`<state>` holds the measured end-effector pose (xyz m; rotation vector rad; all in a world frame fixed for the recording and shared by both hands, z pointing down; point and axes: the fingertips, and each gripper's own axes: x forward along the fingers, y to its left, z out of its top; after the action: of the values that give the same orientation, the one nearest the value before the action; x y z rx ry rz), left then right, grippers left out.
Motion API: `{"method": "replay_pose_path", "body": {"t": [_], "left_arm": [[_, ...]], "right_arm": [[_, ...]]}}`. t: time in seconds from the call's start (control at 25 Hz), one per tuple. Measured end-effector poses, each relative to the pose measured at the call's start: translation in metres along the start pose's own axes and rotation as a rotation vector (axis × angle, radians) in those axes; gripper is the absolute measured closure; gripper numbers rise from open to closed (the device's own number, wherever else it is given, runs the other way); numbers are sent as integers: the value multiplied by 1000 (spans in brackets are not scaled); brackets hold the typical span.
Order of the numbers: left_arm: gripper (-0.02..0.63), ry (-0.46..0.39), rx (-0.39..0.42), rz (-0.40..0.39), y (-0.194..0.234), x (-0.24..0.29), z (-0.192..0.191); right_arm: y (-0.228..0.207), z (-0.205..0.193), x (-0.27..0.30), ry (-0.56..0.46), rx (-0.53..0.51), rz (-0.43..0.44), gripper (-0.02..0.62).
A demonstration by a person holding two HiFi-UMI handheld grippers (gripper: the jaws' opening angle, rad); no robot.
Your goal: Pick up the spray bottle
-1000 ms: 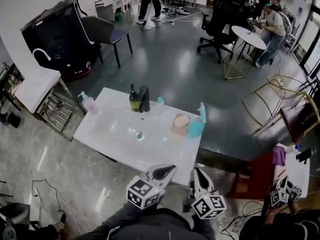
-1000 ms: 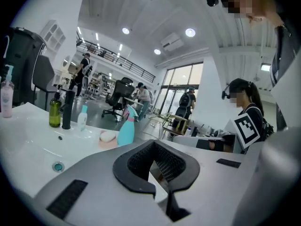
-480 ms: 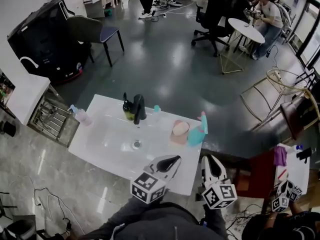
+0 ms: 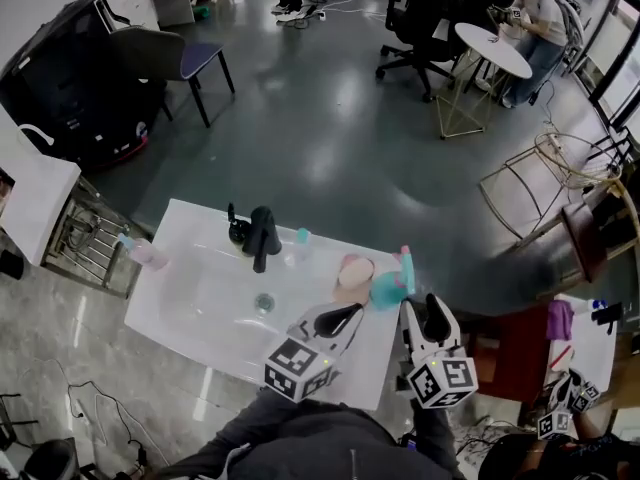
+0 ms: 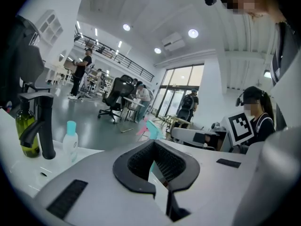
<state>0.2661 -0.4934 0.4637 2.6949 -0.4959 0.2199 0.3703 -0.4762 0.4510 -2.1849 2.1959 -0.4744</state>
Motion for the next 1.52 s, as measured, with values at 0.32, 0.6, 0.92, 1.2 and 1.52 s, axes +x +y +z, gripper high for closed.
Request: {"method": "replay_pose_path", "body": {"t": [0.32, 0.6, 0.92, 1.2, 1.52], "left_arm": [[603, 20, -37, 10, 30, 22, 1], [603, 33, -37, 37, 56, 31, -4], [603, 55, -64, 33, 63, 30, -17], [603, 36, -70, 63, 70, 25, -15], [603, 18, -65, 93, 60, 14, -17]], "right_arm": [[0, 12, 59, 9, -71, 10, 411], [-3, -3, 90, 46, -104, 3, 411], [-12, -16, 101, 87, -148, -33, 414], [-16, -16, 100, 93, -180, -58, 518], [-13, -10, 86, 66, -198, -46, 520]]}}
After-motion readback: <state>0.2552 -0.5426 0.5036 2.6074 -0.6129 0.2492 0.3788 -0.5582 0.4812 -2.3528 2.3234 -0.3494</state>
